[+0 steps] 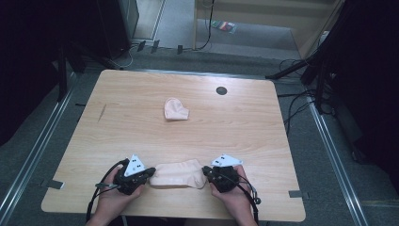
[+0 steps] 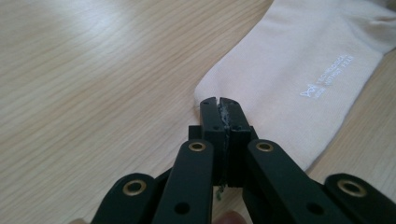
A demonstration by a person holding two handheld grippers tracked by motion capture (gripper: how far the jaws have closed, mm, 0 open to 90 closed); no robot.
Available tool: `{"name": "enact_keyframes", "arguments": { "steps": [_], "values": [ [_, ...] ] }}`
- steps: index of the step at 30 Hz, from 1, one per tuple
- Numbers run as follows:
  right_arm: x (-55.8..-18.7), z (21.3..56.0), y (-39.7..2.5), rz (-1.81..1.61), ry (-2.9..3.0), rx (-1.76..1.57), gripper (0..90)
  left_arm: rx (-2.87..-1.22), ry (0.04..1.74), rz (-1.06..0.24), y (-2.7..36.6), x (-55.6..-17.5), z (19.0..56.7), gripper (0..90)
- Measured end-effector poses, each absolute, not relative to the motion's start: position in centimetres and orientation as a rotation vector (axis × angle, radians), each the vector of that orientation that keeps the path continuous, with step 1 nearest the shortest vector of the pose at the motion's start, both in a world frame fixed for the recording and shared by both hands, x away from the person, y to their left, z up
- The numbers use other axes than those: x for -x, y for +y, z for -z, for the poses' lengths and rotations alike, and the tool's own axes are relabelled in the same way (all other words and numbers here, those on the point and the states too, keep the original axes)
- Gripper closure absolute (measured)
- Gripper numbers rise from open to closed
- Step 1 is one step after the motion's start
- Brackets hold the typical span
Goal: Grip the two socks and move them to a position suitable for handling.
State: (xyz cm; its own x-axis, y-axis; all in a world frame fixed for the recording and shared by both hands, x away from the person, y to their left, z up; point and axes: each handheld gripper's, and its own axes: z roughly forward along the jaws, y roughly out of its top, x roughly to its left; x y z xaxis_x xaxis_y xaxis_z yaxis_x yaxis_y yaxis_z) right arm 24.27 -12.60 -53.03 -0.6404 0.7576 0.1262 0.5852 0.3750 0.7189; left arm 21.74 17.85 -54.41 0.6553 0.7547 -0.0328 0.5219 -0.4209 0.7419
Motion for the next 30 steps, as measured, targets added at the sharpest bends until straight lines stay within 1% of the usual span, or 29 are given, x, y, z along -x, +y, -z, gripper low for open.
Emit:
{"name": "enact_keyframes", "arguments": {
  "steps": [2,3,4,5,6,7,8,9,11,12,13,17,18,20,21,22,23,25,26,27,28,29,30],
  "values": [
    [-24.4,53.1,-12.7,-1.118,2.408,-1.195,87.9,-2.107,0.993,-0.413,17.8,-21.7,54.4,90.0],
    [-24.5,53.0,-12.7,-1.132,2.403,-1.196,86.6,-2.082,0.997,-0.39,17.9,-21.7,54.5,89.0],
    [-24.5,53.0,-12.8,-1.134,2.405,-1.205,83.6,-2.082,0.997,-0.39,17.9,-21.7,54.5,85.8],
    [-24.6,53.1,-12.8,-1.147,2.405,-1.213,75.5,-2.076,1.002,-0.388,18.0,-21.8,54.6,77.4],
    [-24.6,53.1,-12.8,-1.147,2.405,-1.213,75.5,-2.056,1.016,-0.39,18.1,-21.8,54.6,77.4],
    [-24.7,53.1,-13.0,-1.177,2.373,-1.214,58.5,-1.987,1.041,-0.367,18.5,-22.0,54.6,64.6],
    [-24.7,53.1,-13.0,-1.177,2.373,-1.214,58.5,-1.987,1.041,-0.367,18.5,-22.0,54.6,60.8],
    [-24.7,53.1,-13.0,-1.186,2.359,-1.217,55.8,-1.951,1.045,-0.358,18.7,-22.1,54.6,60.8],
    [-25.0,52.9,-13.0,-1.233,2.336,-1.222,49.3,-1.894,1.068,-0.38,19.2,-22.4,54.5,50.6],
    [-25.2,52.8,-13.0,-1.253,2.317,-1.23,48.5,-1.871,1.079,-0.384,19.5,-22.6,54.6,48.5],
    [-25.9,52.5,-12.6,-1.281,2.287,-1.246,48.5,-1.841,1.103,-0.414,20.2,-23.2,54.7,43.7],
    [-28.1,51.7,-11.1,-1.271,2.245,-1.256,48.8,-1.749,1.155,-0.461,22.2,-24.6,54.8,38.0],
    [-28.7,51.4,-10.6,-1.264,2.241,-1.247,48.8,-1.749,1.155,-0.461,22.2,-24.6,54.8,35.9],
    [-30.1,51.0,-9.6,-1.263,2.233,-1.24,48.1,-1.691,1.193,-0.493,23.7,-25.4,54.7,31.8],
    [-30.8,50.8,-9.1,-1.256,2.231,-1.233,47.8,-1.691,1.193,-0.493,23.7,-25.4,54.7,30.9],
    [-30.8,50.8,-9.1,-1.256,2.231,-1.233,47.8,-1.675,1.201,-0.52,24.1,-25.6,54.6,30.9],
    [-32.2,50.4,-8.2,-1.241,2.227,-1.227,47.7,-1.636,1.211,-0.547,24.9,-25.9,54.6,31.0],
    [-33.7,50.2,-7.5,-1.249,2.22,-1.247,47.5,-1.613,1.232,-0.529,25.3,-26.1,54.7,30.8],
    [-33.7,50.2,-7.5,-1.249,2.22,-1.247,47.5,-1.613,1.232,-0.529,25.3,-26.1,54.7,30.5],
    [-35.0,50.1,-6.8,-1.245,2.215,-1.254,47.3,-1.613,1.239,-0.498,25.4,-26.3,54.8,30.0],
    [-35.0,50.1,-6.8,-1.245,2.215,-1.254,47.3,-1.613,1.239,-0.498,25.4,-26.3,54.8,29.5],
    [-36.2,50.2,-6.2,-1.24,2.211,-1.249,46.0,-1.624,1.242,-0.493,25.3,-26.3,54.9,28.3],
    [-36.2,50.2,-6.2,-1.24,2.211,-1.249,46.0,-1.624,1.242,-0.493,25.3,-26.3,54.9,26.9]
  ]
}}
